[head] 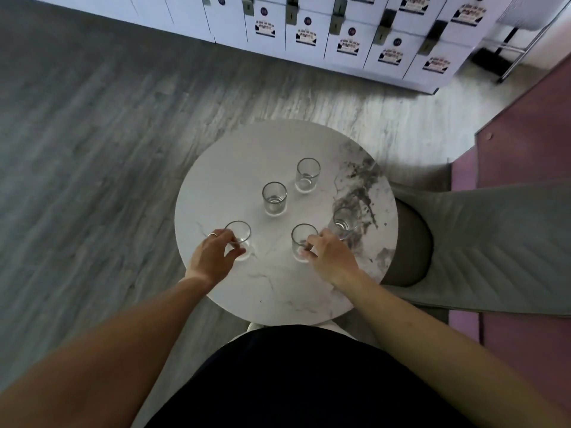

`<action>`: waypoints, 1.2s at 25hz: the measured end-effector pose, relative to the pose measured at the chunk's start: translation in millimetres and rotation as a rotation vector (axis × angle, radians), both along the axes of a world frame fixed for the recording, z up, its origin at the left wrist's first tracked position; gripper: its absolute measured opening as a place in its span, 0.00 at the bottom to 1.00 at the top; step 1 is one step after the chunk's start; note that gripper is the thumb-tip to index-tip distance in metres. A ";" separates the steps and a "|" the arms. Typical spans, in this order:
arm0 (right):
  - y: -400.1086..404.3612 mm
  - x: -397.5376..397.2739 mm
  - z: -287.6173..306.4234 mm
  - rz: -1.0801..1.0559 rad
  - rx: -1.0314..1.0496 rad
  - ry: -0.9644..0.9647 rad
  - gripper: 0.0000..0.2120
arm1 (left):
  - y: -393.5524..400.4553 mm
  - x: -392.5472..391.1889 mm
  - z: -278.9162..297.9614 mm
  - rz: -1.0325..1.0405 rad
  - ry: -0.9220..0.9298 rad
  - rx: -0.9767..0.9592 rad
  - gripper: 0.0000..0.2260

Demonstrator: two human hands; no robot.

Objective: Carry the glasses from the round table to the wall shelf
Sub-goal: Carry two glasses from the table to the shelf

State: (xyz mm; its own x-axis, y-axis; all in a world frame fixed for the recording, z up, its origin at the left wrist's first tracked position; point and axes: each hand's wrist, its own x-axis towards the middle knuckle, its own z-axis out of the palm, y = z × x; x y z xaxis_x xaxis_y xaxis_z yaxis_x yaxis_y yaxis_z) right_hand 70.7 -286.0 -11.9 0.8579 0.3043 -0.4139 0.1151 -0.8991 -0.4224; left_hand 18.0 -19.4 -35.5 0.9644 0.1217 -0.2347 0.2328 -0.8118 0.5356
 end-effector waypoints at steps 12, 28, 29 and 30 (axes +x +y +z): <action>36.1 91.8 144.0 -0.005 0.192 -0.298 0.11 | 51.2 93.9 134.3 -0.088 -0.474 -0.026 0.12; 93.3 156.5 429.1 0.113 0.444 -0.740 0.08 | 100.1 124.0 446.8 0.190 -0.704 0.069 0.10; 99.6 156.7 440.9 0.145 0.460 -0.757 0.08 | 101.8 117.7 457.3 0.222 -0.727 0.095 0.10; 104.0 155.1 448.0 0.176 0.470 -0.765 0.08 | 101.6 110.8 463.0 0.255 -0.740 0.116 0.10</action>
